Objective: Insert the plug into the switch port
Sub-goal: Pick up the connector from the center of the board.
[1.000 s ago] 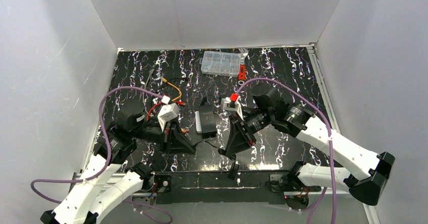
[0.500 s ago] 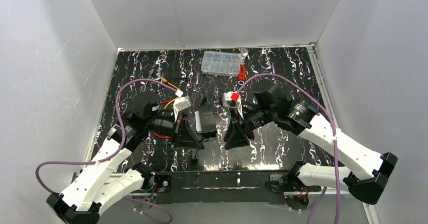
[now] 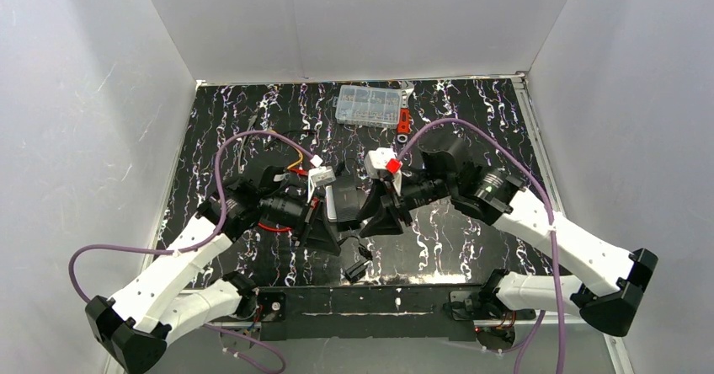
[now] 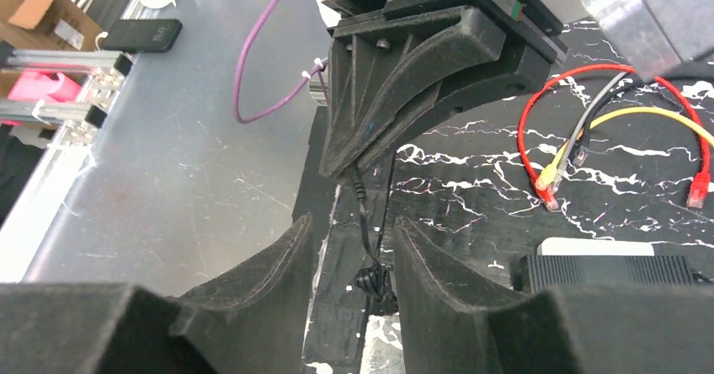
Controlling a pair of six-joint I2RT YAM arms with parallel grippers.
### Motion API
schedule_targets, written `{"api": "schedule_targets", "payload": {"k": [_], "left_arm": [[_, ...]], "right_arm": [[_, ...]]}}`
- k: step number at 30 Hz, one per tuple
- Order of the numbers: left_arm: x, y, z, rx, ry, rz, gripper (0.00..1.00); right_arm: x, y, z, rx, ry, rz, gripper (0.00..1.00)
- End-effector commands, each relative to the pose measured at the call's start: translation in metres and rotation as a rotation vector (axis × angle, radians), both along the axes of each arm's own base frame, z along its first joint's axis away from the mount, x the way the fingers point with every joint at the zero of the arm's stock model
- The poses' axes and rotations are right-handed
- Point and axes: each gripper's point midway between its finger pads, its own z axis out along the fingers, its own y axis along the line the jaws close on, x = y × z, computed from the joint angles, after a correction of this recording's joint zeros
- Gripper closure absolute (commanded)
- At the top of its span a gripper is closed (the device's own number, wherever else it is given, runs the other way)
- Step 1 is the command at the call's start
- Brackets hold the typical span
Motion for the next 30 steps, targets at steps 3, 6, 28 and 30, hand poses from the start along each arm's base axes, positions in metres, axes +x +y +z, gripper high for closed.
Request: {"api": "schedule_targets", "payload": {"k": [3, 6, 28, 30], "left_arm": [[-0.003, 0.001, 0.005, 0.036, 0.01, -0.009, 1.0], [-0.003, 0.002, 0.002, 0.066, 0.034, -0.009, 1.0], [-0.007, 0.007, -0.005, 0.125, 0.083, 0.0, 1.0], [-0.007, 0.007, -0.005, 0.123, 0.079, 0.001, 1.0]], "right_arm": [[-0.002, 0.016, 0.005, 0.037, -0.097, 0.094, 0.55], [-0.008, 0.021, -0.002, 0.034, -0.121, 0.132, 0.55], [-0.01, 0.048, -0.038, -0.064, -0.234, 0.145, 0.63], [-0.012, 0.049, -0.039, -0.063, -0.231, 0.153, 0.65]]}}
